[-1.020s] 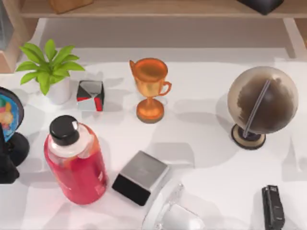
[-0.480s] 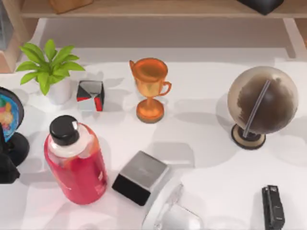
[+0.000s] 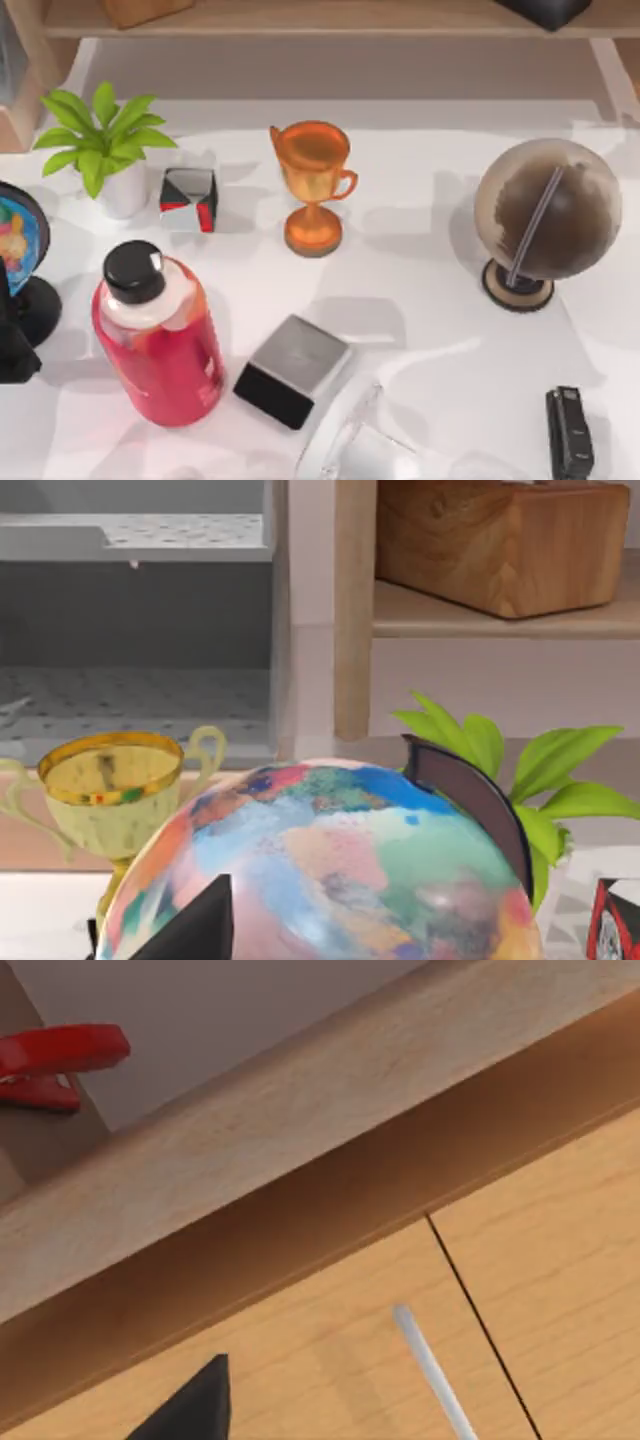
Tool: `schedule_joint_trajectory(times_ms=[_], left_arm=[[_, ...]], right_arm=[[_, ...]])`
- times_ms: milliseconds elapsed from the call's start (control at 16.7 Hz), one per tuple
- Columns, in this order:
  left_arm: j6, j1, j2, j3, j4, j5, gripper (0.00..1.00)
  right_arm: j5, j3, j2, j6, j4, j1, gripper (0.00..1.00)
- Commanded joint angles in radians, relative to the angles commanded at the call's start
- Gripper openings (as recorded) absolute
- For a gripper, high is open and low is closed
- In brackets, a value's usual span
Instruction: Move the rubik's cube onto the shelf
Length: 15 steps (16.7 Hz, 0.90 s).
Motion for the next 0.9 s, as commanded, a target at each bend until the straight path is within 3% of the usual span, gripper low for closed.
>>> schedule_joint_trajectory(times_ms=[540,900], left_arm=[[0.000,0.000,0.000,0.000,0.000,0.000,1.00],[0.000,0.000,0.000,0.000,0.000,0.000,1.00]], right_arm=[[-0.057,0.265,0.564,-0.442,0.211,-0.158,1.00],[-0.065,0.300,0.658,-0.521,0.231,-0.187,1.00]])
